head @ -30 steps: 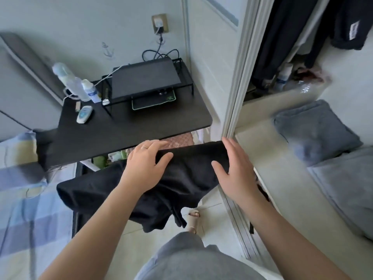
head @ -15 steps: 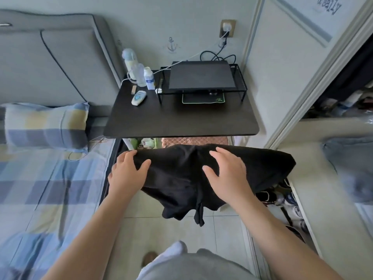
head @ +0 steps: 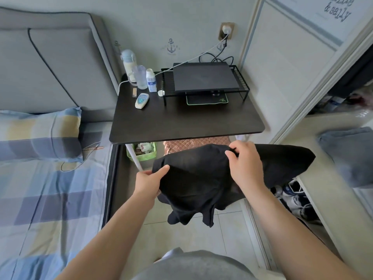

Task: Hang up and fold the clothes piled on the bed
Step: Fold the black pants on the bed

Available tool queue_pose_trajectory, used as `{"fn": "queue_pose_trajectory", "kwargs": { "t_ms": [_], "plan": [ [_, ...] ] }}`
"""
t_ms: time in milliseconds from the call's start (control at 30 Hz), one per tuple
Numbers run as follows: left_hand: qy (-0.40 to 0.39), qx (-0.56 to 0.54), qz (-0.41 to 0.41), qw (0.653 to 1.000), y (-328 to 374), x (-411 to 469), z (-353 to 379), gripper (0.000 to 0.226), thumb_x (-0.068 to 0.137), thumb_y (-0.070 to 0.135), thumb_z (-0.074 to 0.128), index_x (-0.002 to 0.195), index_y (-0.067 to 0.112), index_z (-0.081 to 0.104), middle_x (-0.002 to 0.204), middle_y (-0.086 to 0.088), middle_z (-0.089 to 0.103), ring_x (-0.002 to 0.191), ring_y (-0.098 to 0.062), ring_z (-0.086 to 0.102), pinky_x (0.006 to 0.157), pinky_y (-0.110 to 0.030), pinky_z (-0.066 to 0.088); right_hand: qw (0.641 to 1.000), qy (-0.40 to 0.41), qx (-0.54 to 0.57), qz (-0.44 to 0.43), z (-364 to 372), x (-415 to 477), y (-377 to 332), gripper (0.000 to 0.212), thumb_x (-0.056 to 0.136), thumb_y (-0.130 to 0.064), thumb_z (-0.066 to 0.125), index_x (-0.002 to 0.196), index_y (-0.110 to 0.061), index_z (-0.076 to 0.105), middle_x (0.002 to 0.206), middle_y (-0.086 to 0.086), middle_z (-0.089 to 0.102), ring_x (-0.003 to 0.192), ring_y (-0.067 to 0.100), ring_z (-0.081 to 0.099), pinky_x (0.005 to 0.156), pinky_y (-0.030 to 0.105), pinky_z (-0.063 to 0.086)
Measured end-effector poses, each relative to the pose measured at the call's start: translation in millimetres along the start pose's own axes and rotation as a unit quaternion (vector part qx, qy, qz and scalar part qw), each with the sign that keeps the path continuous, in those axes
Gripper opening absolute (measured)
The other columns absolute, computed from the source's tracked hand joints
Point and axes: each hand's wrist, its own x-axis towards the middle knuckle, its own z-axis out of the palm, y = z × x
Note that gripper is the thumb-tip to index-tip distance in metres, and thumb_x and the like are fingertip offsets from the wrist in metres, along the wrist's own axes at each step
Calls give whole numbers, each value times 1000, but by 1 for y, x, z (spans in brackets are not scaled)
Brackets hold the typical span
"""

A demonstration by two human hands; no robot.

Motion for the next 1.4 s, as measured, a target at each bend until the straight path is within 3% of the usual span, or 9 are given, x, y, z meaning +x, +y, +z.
{"fn": "queue_pose_trajectory", "kwargs": {
  "t_ms": [233, 467, 567, 633, 733, 867, 1133, 1233, 1400],
  "plan": [
    [-77, 54, 36, 995, 27, -4, -18, 18, 93, 34, 70, 97, 17, 68, 99, -3, 72, 100, -25, 66, 96, -46, 55, 998, 50, -13, -31, -2, -2, 2, 8, 96, -18, 65, 98, -11, 67, 100, 0, 58, 87, 24, 59, 69, 35, 51],
    [-166, -24, 146, 975, 81, -41, -25, 24, 98, 32, 63, 96, 10, 74, 100, -11, 77, 100, -26, 72, 91, -38, 57, 982, 137, 51, -122, -24, 1, -9, 2, 94, -6, 66, 92, -5, 65, 97, 4, 60, 91, 26, 53, 82, 49, 49],
    [-226, -95, 197, 949, 105, -59, -21, 15, 98, 14, 62, 105, 6, 72, 105, -16, 75, 100, -31, 72, 82, -37, 59, 967, 158, 83, -183, -42, 7, -30, 3, 94, -3, 65, 95, -6, 64, 99, 2, 60, 91, 24, 52, 81, 45, 48],
    [-249, -128, 250, 927, 117, -73, -19, 22, 96, 0, 58, 114, 7, 69, 111, -16, 74, 103, -31, 71, 83, -37, 59, 957, 143, 111, -225, -56, 11, -51, 4, 95, -4, 64, 95, -7, 63, 99, -1, 60, 91, 22, 54, 80, 43, 50],
    [-229, -160, 318, 906, 139, -97, -24, 38, 90, -10, 58, 120, 11, 68, 116, -13, 72, 105, -30, 71, 84, -39, 60, 936, 124, 164, -285, -83, 21, -86, 5, 96, -3, 62, 95, -7, 63, 95, -2, 62, 88, 18, 59, 80, 38, 52],
    [-161, -157, 400, 888, 178, -129, -48, 57, 77, 3, 65, 133, 14, 59, 126, -13, 68, 116, -34, 65, 96, -47, 53, 897, 109, 219, -368, -119, 37, -146, 3, 96, -8, 64, 95, -10, 66, 89, -5, 66, 83, 12, 63, 74, 34, 52],
    [-41, -155, 535, 830, 233, -207, -152, 56, 83, 12, 67, 137, 20, 55, 131, -7, 66, 119, -27, 65, 91, -37, 55, 798, 105, 313, -504, -159, 42, -296, 7, 96, -22, 61, 92, -16, 64, 80, -9, 66, 76, 9, 64, 70, 28, 53],
    [3, -154, 564, 811, 235, -235, -199, 54, 85, 13, 67, 137, 19, 55, 130, -8, 67, 120, -28, 65, 94, -37, 54, 767, 91, 331, -542, -156, 20, -355, 8, 97, -18, 63, 89, -15, 62, 76, -8, 63, 69, 11, 61, 63, 30, 51],
    [56, -191, 583, 788, 226, -273, -288, 56, 84, 15, 70, 137, 27, 57, 130, -10, 66, 116, -32, 66, 84, -33, 58, 723, 51, 354, -591, -143, -32, -447, 11, 98, -16, 63, 88, -12, 61, 73, -5, 60, 59, 13, 55, 57, 30, 46]
  ]
}}
